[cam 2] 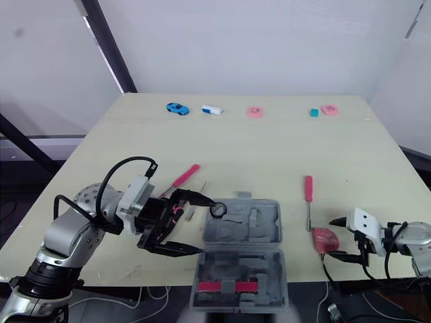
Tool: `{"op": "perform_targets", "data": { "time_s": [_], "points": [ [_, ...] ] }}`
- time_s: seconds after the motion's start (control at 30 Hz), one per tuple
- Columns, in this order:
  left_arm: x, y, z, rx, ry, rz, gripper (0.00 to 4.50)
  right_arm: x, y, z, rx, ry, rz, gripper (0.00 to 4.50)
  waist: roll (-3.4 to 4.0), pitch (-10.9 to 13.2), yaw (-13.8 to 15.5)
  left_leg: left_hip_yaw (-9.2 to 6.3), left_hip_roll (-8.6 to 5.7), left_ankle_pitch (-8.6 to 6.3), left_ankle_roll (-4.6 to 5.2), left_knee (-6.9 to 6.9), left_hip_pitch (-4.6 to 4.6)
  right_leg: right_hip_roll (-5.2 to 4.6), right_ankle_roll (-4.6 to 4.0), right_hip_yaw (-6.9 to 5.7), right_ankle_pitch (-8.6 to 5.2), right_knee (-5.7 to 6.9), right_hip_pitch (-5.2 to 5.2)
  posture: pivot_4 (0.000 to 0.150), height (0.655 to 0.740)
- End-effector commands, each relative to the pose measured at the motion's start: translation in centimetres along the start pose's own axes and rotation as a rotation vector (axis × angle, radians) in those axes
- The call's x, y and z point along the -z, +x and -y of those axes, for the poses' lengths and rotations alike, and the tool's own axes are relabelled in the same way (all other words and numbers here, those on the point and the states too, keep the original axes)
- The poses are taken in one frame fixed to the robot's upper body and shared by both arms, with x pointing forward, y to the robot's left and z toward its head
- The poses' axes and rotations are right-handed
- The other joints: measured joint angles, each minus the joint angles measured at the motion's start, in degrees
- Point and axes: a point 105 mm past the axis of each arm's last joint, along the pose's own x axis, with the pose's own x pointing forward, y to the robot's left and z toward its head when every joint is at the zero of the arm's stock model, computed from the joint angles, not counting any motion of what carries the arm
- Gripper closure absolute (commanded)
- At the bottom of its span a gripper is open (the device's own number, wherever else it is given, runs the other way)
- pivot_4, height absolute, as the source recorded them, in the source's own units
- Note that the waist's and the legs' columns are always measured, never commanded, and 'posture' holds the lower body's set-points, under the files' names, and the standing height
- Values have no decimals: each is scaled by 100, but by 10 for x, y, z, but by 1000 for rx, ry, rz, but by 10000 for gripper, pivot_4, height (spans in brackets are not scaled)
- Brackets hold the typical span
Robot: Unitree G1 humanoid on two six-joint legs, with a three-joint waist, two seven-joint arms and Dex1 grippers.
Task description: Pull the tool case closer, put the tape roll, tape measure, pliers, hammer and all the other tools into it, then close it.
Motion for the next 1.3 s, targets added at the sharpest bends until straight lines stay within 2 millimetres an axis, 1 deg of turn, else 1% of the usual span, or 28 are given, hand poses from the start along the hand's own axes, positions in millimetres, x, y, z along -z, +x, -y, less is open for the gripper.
{"op": "perform_targets", "data": {
  "time_s": [0.03, 0.2, 0.3, 0.4, 0.53, 0.83, 1.03, 1.1, 1.13, 1.17, 1.2, 1.3],
  "points": [
    [-11, 1, 4, 10, 47, 14, 0, 5, 2, -4, -15, -7, -10, 263, 0, 0, 1, 0, 0, 0, 0, 2, 1, 0, 0, 0, 0, 0, 3, 1500, 7400],
    [-11, 0, 3, 7, 48, 8, 0, 2, 9, -7, -23, -14, 18, 263, -2, -2, -17, 0, 1, 0, 0, 3, 7, 0, -1, 1, 1, 3, 7, 1500, 7400],
    [-12, -1, 2, 6, 47, 10, 0, 0, 7, -7, -19, -14, 33, 263, 1, -1, -4, 2, 1, 0, 0, 3, 9, 0, -1, 2, 1, 7, 6, 1500, 7400],
    [-10, 0, 2, 10, 43, 12, 0, 0, 3, -2, 15, -16, 32, 263, 3, 0, 1, 4, 1, 0, 0, 3, 8, -1, -1, 4, 1, 6, 5, 1500, 7400],
    [-11, 1, 2, 14, 41, 19, 0, -1, 0, 0, 30, -21, 37, 263, 3, 0, 1, 2, 1, 0, 0, 3, 8, -1, -1, 2, 1, 6, 5, 1500, 7400],
    [-12, 1, 0, 16, 43, 21, 0, 8, 3, -7, 30, 10, 30, 263, 3, 0, 3, 3, 0, 0, 0, 3, 8, -1, -1, 3, 1, 6, 5, 1500, 7400],
    [-11, 1, 0, 17, 41, 21, 0, 7, 5, -8, 38, 21, 53, 263, 3, 0, -2, 3, 0, 0, 0, 3, 8, -1, -1, 3, 1, 6, 5, 1500, 7400],
    [-11, 1, 0, 17, 41, 21, 0, 6, 5, -7, 44, 20, 58, 5288, 4, 0, 0, 3, 1, 0, 0, 3, 8, 0, -1, 3, 1, 6, 5, 1500, 7400],
    [-11, 1, 0, 18, 41, 20, 0, 7, 5, -7, 46, 20, 56, 8448, 4, 0, 1, 3, 0, 0, 0, 3, 8, 0, -1, 3, 1, 6, 5, 1500, 7400],
    [-11, 1, 0, 18, 41, 20, 0, 8, 4, -7, 51, 20, 54, 12921, 4, 0, 1, 3, 0, 0, 0, 3, 8, -1, -1, 3, 1, 6, 5, 1500, 7400],
    [-11, 1, -1, 18, 41, 20, 0, 9, 4, -6, 57, 20, 49, 15632, 3, 0, 1, 3, 1, 0, 0, 3, 8, -1, 0, 3, 1, 6, 6, 1500, 7400],
    [-11, 1, -1, 17, 40, 20, 0, 8, -1, -5, 74, 14, 49, 15650, 4, 0, 1, 3, 0, 0, 0, 3, 8, -1, -1, 3, 1, 6, 6, 1500, 7400]
  ]
}}
